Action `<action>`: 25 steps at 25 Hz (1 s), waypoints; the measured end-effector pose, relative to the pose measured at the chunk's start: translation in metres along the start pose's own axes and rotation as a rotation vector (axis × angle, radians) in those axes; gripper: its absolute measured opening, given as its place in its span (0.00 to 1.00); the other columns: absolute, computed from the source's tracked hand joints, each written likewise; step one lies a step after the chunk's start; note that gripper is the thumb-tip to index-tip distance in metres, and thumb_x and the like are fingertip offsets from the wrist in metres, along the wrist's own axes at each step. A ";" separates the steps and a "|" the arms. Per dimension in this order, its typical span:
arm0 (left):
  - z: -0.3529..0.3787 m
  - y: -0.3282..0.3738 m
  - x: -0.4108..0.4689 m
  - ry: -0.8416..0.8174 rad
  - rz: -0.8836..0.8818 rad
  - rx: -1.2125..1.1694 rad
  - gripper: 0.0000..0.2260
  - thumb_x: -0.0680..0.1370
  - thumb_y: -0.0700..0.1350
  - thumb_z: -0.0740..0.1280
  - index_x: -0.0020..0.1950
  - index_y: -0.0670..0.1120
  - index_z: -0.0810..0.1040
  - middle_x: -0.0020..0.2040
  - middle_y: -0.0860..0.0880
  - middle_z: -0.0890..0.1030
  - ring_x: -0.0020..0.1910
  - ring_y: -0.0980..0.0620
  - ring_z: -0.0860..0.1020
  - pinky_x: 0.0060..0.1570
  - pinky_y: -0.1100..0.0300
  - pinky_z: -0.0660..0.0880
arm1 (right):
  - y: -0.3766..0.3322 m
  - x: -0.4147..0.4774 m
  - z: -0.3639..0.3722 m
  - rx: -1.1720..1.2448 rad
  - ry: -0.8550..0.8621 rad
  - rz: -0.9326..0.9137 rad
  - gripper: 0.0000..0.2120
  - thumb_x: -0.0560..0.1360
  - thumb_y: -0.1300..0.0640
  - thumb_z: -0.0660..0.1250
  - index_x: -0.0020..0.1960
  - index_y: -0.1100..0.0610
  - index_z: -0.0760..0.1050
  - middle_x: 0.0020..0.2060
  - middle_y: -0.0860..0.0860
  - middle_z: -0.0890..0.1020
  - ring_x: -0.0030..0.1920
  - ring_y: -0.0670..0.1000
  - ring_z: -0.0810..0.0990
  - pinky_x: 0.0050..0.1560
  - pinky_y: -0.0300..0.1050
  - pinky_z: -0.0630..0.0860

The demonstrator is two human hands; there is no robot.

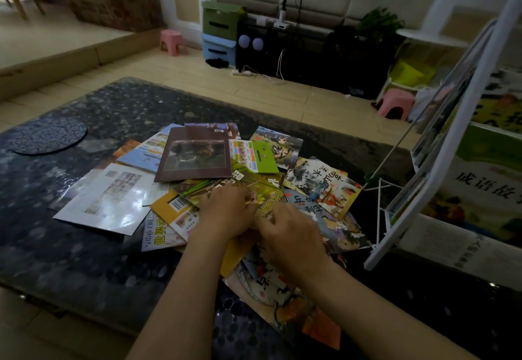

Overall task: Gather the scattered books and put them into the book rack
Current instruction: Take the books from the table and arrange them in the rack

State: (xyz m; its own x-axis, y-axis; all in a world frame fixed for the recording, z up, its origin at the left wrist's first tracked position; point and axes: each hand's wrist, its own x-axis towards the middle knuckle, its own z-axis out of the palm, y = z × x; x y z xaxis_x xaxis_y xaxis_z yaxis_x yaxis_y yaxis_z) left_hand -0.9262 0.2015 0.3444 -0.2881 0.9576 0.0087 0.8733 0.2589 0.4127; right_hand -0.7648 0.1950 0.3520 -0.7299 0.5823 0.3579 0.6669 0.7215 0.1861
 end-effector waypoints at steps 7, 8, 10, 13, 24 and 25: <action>-0.005 0.002 -0.007 0.004 -0.008 0.027 0.14 0.77 0.53 0.62 0.60 0.54 0.80 0.58 0.49 0.80 0.58 0.45 0.77 0.61 0.46 0.69 | -0.008 -0.018 0.008 0.238 -0.109 0.292 0.20 0.78 0.37 0.56 0.41 0.50 0.77 0.27 0.50 0.77 0.26 0.53 0.75 0.25 0.43 0.61; -0.006 0.002 -0.007 0.007 -0.005 0.023 0.14 0.77 0.54 0.62 0.60 0.54 0.80 0.58 0.50 0.80 0.58 0.45 0.77 0.61 0.46 0.70 | -0.010 -0.020 0.004 0.443 -0.154 0.341 0.22 0.79 0.37 0.53 0.44 0.50 0.78 0.30 0.50 0.79 0.29 0.51 0.76 0.27 0.48 0.66; -0.008 0.002 -0.009 -0.005 -0.003 0.014 0.14 0.77 0.55 0.62 0.60 0.56 0.79 0.58 0.51 0.81 0.57 0.46 0.77 0.59 0.45 0.72 | -0.020 -0.026 -0.008 0.881 -0.140 0.477 0.17 0.80 0.42 0.60 0.48 0.51 0.82 0.35 0.49 0.83 0.35 0.48 0.79 0.36 0.53 0.75; -0.009 0.000 -0.013 -0.041 0.026 0.041 0.15 0.75 0.56 0.63 0.59 0.57 0.79 0.58 0.52 0.80 0.55 0.45 0.78 0.54 0.47 0.76 | -0.041 -0.032 -0.035 1.317 -0.150 0.699 0.09 0.78 0.51 0.69 0.41 0.41 0.84 0.41 0.42 0.86 0.45 0.43 0.84 0.48 0.45 0.80; -0.024 0.045 -0.040 -0.031 0.297 -0.303 0.23 0.78 0.50 0.68 0.72 0.49 0.71 0.69 0.47 0.74 0.66 0.48 0.73 0.62 0.57 0.70 | -0.049 -0.062 -0.076 1.130 -0.113 0.760 0.12 0.76 0.58 0.66 0.54 0.47 0.85 0.42 0.33 0.82 0.47 0.32 0.79 0.48 0.26 0.74; -0.028 0.055 -0.039 -0.028 0.305 -0.349 0.24 0.79 0.50 0.67 0.74 0.50 0.68 0.70 0.47 0.73 0.67 0.48 0.72 0.61 0.58 0.69 | -0.042 -0.063 -0.080 1.124 -0.110 0.755 0.12 0.77 0.59 0.65 0.55 0.48 0.85 0.44 0.35 0.83 0.48 0.35 0.80 0.51 0.30 0.76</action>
State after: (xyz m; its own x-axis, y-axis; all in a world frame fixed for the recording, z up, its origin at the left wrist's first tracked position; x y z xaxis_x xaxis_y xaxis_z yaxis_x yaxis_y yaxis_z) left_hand -0.8785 0.1744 0.3925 -0.0236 0.9877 0.1544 0.7305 -0.0884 0.6771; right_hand -0.7345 0.0978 0.3949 -0.2876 0.9567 -0.0447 0.4632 0.0981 -0.8808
